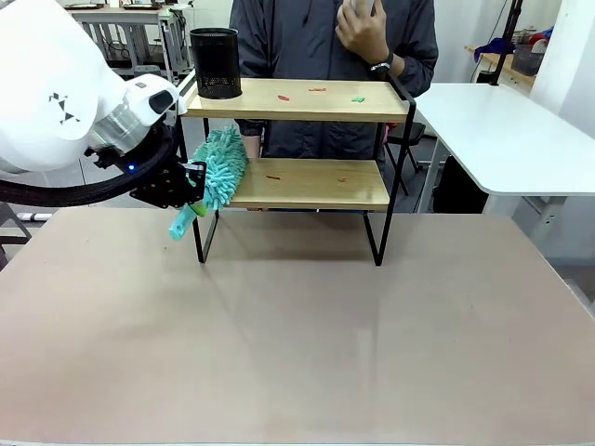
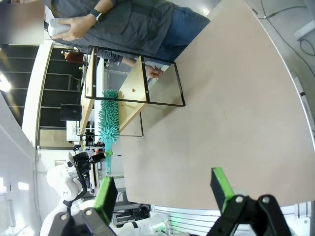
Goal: Clean the shelf.
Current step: Clean the specific tier of the Shelf with the Duster once objects are removed.
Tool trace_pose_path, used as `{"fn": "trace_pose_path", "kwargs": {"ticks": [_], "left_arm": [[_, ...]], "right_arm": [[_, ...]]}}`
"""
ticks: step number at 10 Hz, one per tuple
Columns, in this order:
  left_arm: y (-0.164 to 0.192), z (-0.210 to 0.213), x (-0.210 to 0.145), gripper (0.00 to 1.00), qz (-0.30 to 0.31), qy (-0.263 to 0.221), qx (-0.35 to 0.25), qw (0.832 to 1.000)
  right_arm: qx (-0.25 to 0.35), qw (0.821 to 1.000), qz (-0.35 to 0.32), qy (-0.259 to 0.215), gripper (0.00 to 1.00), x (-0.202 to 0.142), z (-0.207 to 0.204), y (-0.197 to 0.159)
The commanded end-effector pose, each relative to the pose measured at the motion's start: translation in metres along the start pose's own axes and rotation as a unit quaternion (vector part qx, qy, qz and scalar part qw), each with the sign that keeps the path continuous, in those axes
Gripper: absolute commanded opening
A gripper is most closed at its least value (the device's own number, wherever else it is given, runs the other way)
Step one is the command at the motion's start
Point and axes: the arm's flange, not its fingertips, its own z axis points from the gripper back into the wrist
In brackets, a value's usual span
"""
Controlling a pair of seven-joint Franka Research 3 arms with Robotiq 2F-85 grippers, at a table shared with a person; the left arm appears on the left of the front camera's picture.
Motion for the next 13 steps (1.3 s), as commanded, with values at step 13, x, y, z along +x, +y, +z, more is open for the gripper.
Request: {"fn": "trace_pose_path", "kwargs": {"ticks": [13], "left_arm": [[-0.107, -0.042, 0.021, 0.12, -0.267, 0.132, -0.081, 0.951]], "right_arm": [[0.010, 1.000, 0.012, -0.003, 1.00, 0.002, 0.000, 0.002]]}}
